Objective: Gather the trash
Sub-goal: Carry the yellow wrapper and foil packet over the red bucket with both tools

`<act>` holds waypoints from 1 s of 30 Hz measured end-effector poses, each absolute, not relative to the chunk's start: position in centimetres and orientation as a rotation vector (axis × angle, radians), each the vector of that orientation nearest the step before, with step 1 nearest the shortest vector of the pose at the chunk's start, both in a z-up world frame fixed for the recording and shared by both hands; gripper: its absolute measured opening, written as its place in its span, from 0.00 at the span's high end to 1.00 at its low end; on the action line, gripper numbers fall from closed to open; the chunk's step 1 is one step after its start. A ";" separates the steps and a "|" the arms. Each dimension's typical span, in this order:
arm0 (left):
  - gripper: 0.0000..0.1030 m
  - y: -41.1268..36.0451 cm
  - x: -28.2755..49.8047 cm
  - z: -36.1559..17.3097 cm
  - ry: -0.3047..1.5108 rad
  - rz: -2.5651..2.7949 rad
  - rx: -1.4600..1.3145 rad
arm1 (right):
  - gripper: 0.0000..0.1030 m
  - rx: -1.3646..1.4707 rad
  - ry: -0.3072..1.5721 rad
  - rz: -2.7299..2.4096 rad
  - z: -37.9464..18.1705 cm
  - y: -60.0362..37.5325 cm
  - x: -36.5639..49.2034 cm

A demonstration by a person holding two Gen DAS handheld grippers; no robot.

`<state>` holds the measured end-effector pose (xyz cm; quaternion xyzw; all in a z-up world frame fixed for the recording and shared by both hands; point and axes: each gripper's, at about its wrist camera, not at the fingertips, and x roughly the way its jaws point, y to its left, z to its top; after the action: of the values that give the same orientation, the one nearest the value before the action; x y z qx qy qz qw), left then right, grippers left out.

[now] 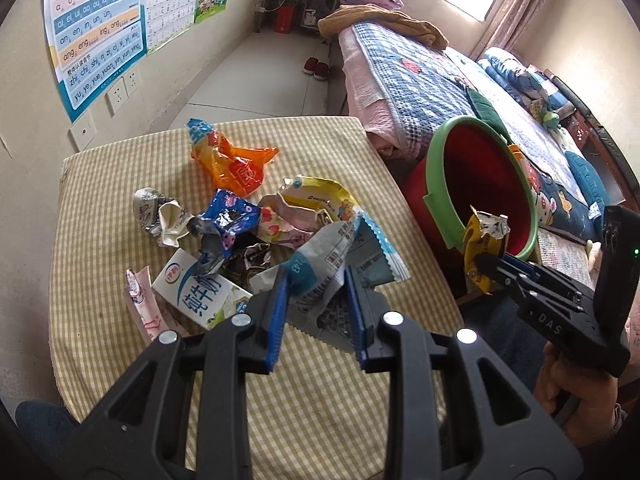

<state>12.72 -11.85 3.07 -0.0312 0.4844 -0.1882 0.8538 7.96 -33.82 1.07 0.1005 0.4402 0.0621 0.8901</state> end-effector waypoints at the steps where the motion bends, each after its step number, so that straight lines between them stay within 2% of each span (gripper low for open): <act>1: 0.74 -12.3 12.9 3.1 1.019 -0.406 -0.062 | 0.75 0.217 0.912 0.121 1.1 -34.3 8.0; 30: 0.72 -28.9 16.6 3.9 1.011 -0.677 0.012 | 0.73 0.340 0.828 -0.086 1.7 -48.1 8.1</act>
<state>16.59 -28.93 3.90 0.0056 0.4747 -0.3179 0.8207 8.08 -48.13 1.71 0.1645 0.4001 -0.0413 0.9007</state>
